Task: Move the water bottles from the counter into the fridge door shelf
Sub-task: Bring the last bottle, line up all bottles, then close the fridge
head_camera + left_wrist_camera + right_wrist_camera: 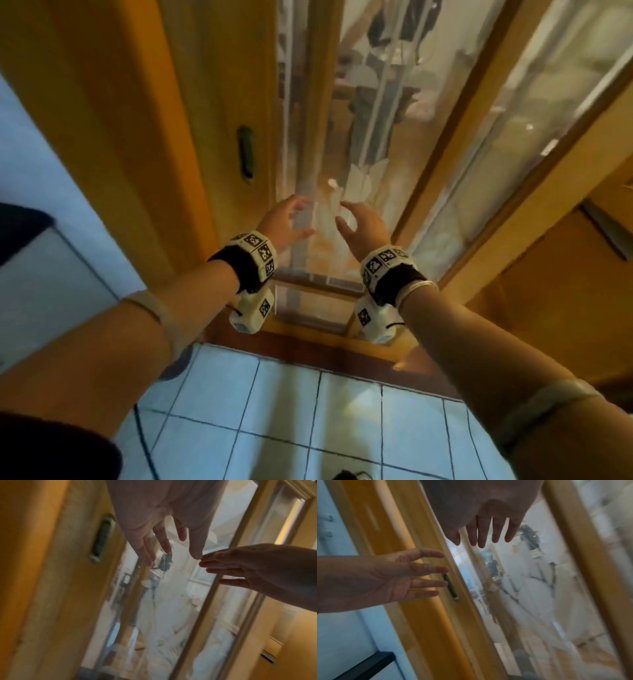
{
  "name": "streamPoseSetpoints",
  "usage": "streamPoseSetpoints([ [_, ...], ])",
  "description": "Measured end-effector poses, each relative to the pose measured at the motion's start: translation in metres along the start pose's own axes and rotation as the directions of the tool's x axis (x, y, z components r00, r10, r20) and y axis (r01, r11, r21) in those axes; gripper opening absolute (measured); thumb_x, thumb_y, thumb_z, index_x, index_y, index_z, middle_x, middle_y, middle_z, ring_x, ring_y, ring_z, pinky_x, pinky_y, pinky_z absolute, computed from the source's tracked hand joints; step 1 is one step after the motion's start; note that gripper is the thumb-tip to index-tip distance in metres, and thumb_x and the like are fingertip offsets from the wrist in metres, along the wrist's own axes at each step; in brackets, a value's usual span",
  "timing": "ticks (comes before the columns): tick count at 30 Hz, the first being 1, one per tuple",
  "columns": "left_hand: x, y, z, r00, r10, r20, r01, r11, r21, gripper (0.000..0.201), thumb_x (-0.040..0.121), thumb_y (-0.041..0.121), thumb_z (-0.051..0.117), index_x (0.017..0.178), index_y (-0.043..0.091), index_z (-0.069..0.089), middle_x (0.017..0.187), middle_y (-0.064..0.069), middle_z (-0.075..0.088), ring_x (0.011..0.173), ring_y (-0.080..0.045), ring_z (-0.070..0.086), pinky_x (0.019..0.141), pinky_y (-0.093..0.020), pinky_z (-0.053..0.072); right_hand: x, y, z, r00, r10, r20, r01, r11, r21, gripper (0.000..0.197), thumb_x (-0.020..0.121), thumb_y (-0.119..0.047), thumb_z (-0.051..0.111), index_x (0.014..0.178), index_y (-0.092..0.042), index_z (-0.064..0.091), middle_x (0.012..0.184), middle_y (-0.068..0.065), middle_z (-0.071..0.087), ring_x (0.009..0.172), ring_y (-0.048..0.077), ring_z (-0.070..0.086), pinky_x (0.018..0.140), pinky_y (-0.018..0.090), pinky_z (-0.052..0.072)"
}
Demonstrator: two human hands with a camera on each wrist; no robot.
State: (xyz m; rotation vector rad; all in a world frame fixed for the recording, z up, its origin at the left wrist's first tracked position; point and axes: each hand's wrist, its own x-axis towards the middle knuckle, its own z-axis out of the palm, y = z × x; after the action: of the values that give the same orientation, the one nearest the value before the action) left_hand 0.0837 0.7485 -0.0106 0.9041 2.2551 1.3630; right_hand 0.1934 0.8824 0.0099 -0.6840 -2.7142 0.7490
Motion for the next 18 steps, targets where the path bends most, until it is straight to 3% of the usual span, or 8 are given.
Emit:
streamPoseSetpoints([
  [3, -0.017, -0.035, -0.069, 0.996, -0.010, -0.087, 0.017, 0.997, 0.077, 0.060, 0.077, 0.010, 0.071, 0.129, 0.024, 0.045, 0.129, 0.003, 0.050, 0.122, -0.015, 0.046, 0.093, -0.028, 0.041, 0.019, -0.061, 0.043, 0.997, -0.070, 0.042, 0.070, 0.998, 0.002, 0.045, 0.093, -0.034, 0.048, 0.136, -0.019, 0.043, 0.141, 0.007, 0.047, 0.130, 0.025, 0.044, 0.108, 0.036, 0.033],
  [5, -0.031, -0.056, -0.112, 0.988, -0.044, -0.146, 0.055, 0.996, 0.072, 0.060, 0.076, 0.011, 0.072, 0.128, 0.023, 0.045, 0.133, -0.002, 0.049, 0.125, -0.020, 0.045, 0.095, -0.032, 0.042, 0.026, -0.103, 0.066, 0.988, -0.118, 0.099, 0.122, 0.992, -0.031, 0.047, 0.094, -0.034, 0.046, 0.138, -0.020, 0.039, 0.145, 0.007, 0.043, 0.131, 0.027, 0.042, 0.109, 0.037, 0.032],
  [9, -0.065, -0.095, -0.189, 0.959, -0.105, -0.264, 0.127, 0.989, 0.069, 0.059, 0.080, 0.009, 0.068, 0.133, 0.014, 0.043, 0.138, -0.005, 0.046, 0.129, -0.021, 0.041, 0.101, -0.031, 0.036, 0.033, -0.179, 0.108, 0.956, -0.213, 0.203, 0.217, 0.976, -0.001, 0.046, 0.097, -0.030, 0.043, 0.141, -0.017, 0.034, 0.147, 0.010, 0.038, 0.130, 0.030, 0.042, 0.104, 0.038, 0.036],
  [14, -0.113, -0.147, -0.273, 0.868, -0.215, -0.448, 0.263, 0.963, 0.048, 0.059, 0.079, 0.014, 0.069, 0.132, 0.017, 0.044, 0.137, -0.006, 0.048, 0.125, -0.023, 0.045, 0.102, -0.034, 0.039, 0.052, -0.270, 0.174, 0.867, -0.361, 0.344, 0.381, 0.925, 0.013, 0.051, 0.097, -0.037, 0.039, 0.145, -0.026, 0.026, 0.155, 0.005, 0.023, 0.141, 0.024, 0.028, 0.112, 0.042, 0.030],
  [18, -0.152, -0.189, -0.343, 0.786, -0.259, -0.562, 0.338, 0.940, 0.039, 0.058, 0.077, 0.013, 0.071, 0.129, 0.016, 0.047, 0.133, -0.008, 0.050, 0.122, -0.022, 0.048, 0.103, -0.032, 0.040, 0.063, -0.354, 0.238, 0.775, -0.488, 0.401, 0.478, 0.868, 0.133, 0.049, 0.098, -0.032, 0.041, 0.144, -0.020, 0.028, 0.153, 0.008, 0.027, 0.141, 0.026, 0.026, 0.115, 0.039, 0.023],
])
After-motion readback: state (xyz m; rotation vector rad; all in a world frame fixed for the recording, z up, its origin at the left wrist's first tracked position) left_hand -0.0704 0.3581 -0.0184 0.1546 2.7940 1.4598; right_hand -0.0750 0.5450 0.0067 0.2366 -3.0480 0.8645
